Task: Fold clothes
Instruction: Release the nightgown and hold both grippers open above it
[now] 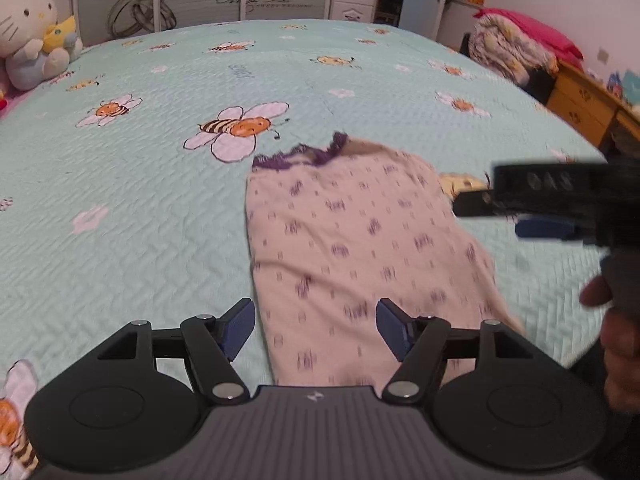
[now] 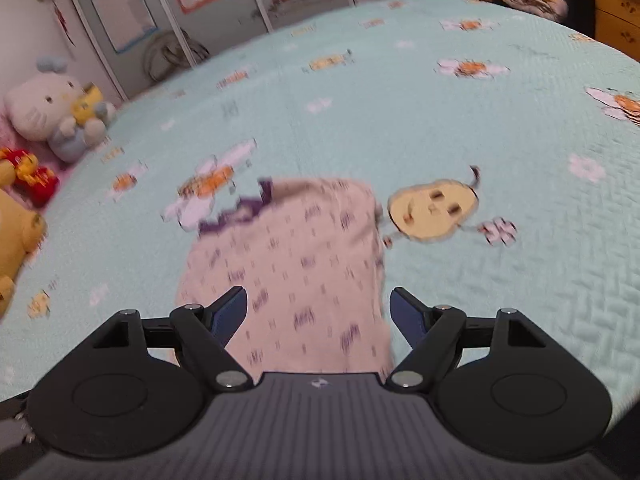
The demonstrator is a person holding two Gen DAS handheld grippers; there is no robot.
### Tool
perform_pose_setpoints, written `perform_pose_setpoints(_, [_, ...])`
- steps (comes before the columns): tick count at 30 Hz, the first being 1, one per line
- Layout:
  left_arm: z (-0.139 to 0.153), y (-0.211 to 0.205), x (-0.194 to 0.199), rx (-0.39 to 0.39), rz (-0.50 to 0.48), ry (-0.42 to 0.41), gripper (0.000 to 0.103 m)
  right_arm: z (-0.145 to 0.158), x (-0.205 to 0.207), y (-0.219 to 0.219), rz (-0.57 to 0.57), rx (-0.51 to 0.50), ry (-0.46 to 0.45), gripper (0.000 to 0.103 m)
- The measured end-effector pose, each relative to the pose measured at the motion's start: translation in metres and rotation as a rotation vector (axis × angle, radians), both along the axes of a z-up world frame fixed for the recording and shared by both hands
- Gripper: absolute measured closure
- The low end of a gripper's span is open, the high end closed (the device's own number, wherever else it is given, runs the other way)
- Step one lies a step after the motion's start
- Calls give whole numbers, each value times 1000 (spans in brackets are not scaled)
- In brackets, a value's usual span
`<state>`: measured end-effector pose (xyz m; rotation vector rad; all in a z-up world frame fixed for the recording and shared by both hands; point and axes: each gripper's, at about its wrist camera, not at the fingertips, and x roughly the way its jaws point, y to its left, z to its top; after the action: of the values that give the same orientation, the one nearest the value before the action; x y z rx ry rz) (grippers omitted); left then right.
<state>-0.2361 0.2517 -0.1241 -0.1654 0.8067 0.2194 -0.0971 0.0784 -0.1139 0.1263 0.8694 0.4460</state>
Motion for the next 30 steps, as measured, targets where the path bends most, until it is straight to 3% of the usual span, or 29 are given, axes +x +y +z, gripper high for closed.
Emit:
perform_pose_setpoints(13, [23, -12, -19, 58, 36, -2, 33, 32, -52, 16, 51, -110, -105, 25])
perform_pose_setpoints(30, [21, -28, -28, 66, 26, 43, 32, 27, -71, 13, 96, -119, -80, 25])
